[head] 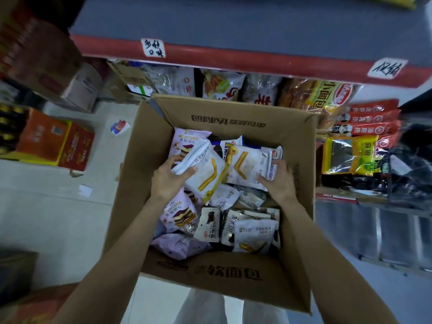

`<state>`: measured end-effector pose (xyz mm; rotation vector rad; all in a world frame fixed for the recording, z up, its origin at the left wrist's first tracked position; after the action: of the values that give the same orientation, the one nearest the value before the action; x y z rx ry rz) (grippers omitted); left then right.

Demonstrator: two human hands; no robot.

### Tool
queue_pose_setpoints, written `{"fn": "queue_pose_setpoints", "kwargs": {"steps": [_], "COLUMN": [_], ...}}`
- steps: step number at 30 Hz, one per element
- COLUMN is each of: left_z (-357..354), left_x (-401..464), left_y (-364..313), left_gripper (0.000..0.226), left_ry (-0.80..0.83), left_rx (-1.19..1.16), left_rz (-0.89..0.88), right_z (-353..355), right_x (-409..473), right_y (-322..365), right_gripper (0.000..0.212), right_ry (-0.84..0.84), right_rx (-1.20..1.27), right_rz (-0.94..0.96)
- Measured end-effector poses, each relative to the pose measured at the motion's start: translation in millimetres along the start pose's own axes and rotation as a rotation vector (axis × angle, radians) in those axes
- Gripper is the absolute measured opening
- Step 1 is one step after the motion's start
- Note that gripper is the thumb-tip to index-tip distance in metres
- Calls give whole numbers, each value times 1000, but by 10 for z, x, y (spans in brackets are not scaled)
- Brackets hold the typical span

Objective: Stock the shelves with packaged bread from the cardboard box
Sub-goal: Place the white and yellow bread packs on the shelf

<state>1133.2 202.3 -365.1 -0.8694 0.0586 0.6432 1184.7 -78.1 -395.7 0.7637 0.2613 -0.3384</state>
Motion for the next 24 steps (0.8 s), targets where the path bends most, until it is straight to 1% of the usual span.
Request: {"fn": "queue_pose_setpoints", "kwargs": {"steps": [4,7,10,11,12,14,16,18,19,20,21,22,24], "left_z": [-161,-214,-243,-246,-245,-222,-177,-123,-91,-55,-20,17,107], "left_x": [-9,0,8,6,9,8,15,24,19,8,-6,-25,-65], "left_y": [119,221,312,326,333,317,290,279,264,239,213,175,82], "left_gripper": [42,33,34,34,35,41,52,55,54,50,47,43,35], "left_ry": [-41,-76,-89,-91,-91,-93,-102,-113,-118,-122,-127,-132,-157], "left_rx": [18,-61,-84,-89,-96,-108,-117,-104,-93,-85,-80,-76,-77], "left_rz": [46,130,154,156,158,165,162,148,142,136,128,114,70], "right_z": [-343,-551,-721,-769,-803,-866,-891,-844,-813,-730,-651,-547,-280], "right_x": [63,158,261,291,311,333,317,276,264,210,168,116,-21], "right_y": [-324,-480,-614,-666,-693,-710,-717,-643,-593,-477,-378,-252,32], "right_gripper": [59,70,82,83,79,64,59,57,49,34,19,9,8], "right_ry": [-2,18,23,10,3,-8,-32,-90,-128,-170,-215,-265,-350], "right_rx": [129,207,276,294,329,469,567,618,633,665,695,656,478], "right_rz": [-176,-326,-555,-629,-683,-738,-761,-700,-653,-585,-498,-381,-86]}}
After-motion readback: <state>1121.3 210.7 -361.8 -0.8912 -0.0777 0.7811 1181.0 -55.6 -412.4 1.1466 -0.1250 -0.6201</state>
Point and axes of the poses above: each hand's wrist, its own x-axis towards the middle knuckle, its own z-axis out of the back of the hand, y = z × x, the point moved 2 cm from there along x, towards the middle knuckle, and after that the axes turned 12 degrees about -y, right-handed, at the moved point
